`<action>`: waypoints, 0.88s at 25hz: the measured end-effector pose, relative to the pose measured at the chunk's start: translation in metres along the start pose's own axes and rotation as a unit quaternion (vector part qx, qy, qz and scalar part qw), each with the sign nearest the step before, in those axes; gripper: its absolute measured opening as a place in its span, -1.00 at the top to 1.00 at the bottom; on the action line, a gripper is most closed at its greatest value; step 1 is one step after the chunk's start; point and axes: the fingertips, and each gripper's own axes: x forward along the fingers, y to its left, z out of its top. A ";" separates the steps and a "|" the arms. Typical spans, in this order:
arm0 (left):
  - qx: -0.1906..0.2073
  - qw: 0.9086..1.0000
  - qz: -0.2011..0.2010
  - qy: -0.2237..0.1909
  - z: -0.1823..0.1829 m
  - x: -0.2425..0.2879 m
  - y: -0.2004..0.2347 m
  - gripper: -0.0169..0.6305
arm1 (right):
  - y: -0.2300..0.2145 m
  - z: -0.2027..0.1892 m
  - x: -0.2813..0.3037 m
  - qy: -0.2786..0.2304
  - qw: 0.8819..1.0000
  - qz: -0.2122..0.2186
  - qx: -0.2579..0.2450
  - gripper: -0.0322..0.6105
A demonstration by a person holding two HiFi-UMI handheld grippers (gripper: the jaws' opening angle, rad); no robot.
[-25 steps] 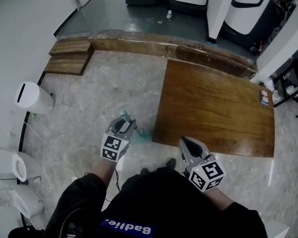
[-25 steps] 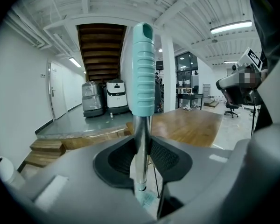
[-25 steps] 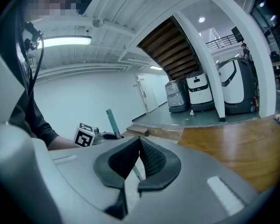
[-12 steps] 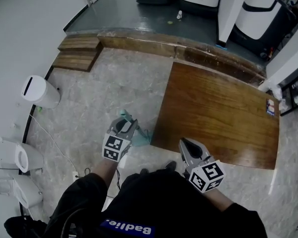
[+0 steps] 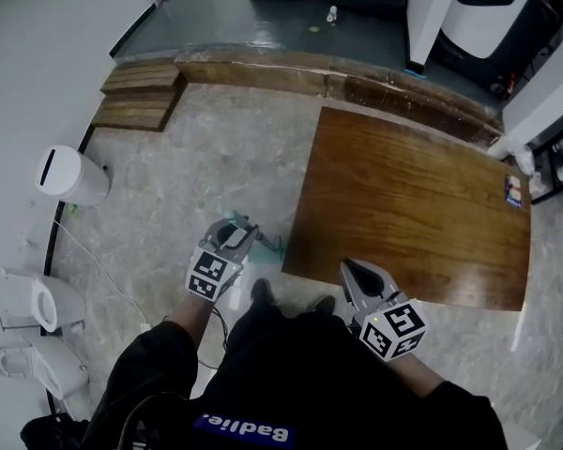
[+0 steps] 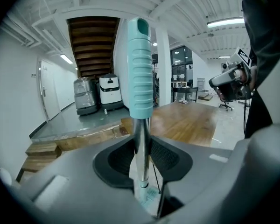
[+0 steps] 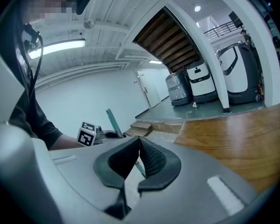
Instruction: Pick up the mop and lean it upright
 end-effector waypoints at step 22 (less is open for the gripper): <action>0.158 0.930 -0.329 -0.043 -0.003 0.036 0.038 0.57 | 0.049 0.012 0.087 -0.045 0.982 -0.179 0.037 0.88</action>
